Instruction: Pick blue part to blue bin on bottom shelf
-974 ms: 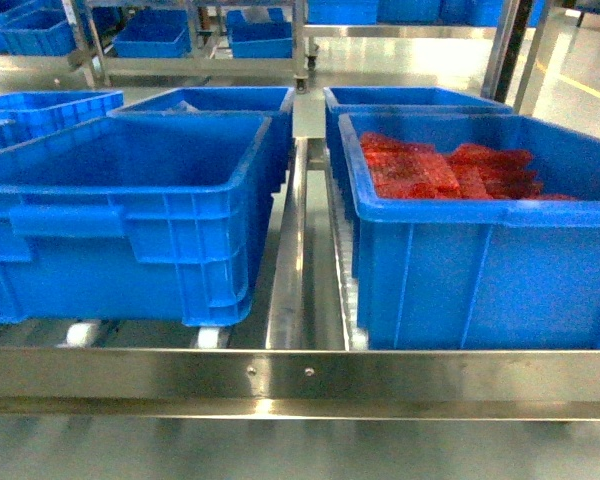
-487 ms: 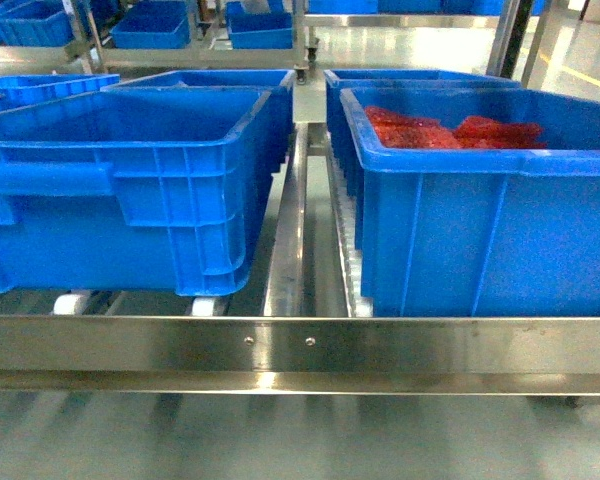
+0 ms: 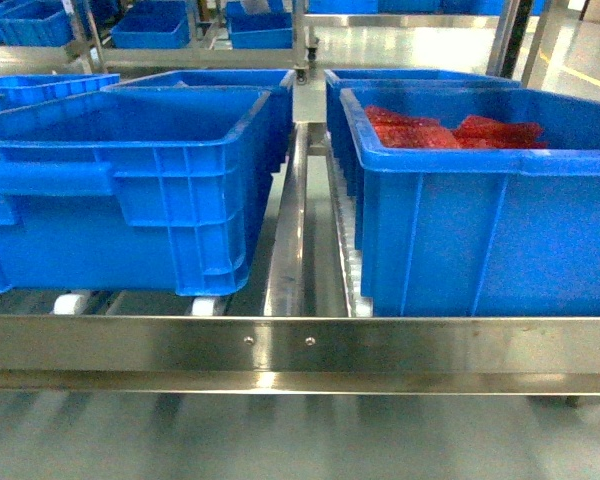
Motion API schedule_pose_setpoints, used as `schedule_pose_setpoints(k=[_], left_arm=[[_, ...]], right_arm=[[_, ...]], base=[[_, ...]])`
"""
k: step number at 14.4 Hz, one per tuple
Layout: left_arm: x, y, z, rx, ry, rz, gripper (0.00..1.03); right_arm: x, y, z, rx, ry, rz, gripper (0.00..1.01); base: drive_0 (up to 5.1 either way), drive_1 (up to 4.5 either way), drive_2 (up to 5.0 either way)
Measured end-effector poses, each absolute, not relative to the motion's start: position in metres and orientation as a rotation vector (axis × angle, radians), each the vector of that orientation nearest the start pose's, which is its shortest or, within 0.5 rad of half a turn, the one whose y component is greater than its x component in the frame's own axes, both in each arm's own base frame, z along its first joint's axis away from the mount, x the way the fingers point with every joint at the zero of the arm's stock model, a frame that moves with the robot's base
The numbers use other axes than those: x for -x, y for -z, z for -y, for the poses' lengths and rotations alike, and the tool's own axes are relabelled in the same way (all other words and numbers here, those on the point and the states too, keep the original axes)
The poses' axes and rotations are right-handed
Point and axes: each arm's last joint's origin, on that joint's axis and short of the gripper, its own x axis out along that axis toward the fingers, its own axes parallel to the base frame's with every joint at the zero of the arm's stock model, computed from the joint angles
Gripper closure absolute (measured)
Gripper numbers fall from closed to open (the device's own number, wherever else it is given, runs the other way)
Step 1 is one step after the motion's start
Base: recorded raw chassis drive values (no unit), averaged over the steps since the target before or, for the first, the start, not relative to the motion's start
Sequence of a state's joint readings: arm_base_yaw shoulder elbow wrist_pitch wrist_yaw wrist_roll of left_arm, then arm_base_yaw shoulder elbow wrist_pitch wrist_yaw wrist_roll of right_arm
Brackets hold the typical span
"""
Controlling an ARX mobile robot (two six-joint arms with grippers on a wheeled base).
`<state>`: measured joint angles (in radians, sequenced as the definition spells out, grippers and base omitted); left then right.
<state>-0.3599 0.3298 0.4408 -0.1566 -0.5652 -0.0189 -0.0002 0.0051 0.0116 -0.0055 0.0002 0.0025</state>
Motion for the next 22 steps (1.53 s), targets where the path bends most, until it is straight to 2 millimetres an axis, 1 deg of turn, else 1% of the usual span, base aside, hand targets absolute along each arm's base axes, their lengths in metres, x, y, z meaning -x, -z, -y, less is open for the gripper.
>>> schedule_pose_setpoints(k=[22], left_arm=[[-0.0986,-0.2716,0.0205,-0.002,-0.205,-0.04,0.6]], right_arm=[[-0.0973,-0.1666,0.0,-0.002,0.0,0.002,0.03]], base=[[0.0,0.0,0.0]])
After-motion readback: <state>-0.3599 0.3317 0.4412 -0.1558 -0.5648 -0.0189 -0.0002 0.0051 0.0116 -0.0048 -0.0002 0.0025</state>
